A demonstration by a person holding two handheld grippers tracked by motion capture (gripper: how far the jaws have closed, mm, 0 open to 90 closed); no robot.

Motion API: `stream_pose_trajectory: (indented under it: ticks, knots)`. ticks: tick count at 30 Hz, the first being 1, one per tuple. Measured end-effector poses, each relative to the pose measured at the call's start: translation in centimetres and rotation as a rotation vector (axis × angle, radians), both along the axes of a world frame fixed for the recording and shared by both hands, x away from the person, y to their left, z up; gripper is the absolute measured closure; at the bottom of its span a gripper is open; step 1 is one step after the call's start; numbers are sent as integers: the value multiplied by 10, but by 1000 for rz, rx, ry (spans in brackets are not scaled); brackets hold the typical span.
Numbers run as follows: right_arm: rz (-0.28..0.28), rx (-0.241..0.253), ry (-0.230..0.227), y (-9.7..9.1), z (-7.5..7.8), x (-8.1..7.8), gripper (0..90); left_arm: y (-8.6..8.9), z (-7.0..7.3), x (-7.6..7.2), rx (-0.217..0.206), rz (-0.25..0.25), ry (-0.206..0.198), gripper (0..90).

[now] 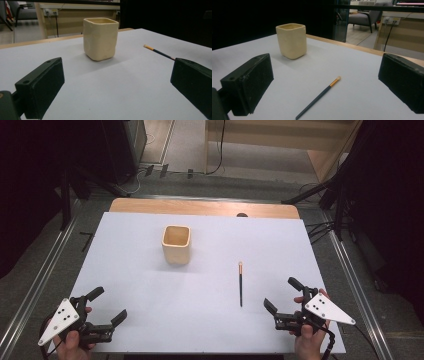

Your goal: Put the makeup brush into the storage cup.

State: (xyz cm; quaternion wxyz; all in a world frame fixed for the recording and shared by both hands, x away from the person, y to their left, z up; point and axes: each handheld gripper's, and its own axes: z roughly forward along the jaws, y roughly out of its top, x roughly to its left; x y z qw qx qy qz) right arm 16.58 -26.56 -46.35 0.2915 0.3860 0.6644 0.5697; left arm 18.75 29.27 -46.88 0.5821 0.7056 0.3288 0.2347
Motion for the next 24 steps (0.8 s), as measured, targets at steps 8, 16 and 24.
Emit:
stream_pose_trajectory:
  ticks: [8,16,24]
  knots:
    - [18,3,6,11,9,14,2,0,0,1,0,2,2,0]
    - [39,11,14,20,15,28,2,-1,-1,3,2,-1,15,0]
    - [49,5,20,28,17,41,2,0,-1,2,0,-1,14,0]
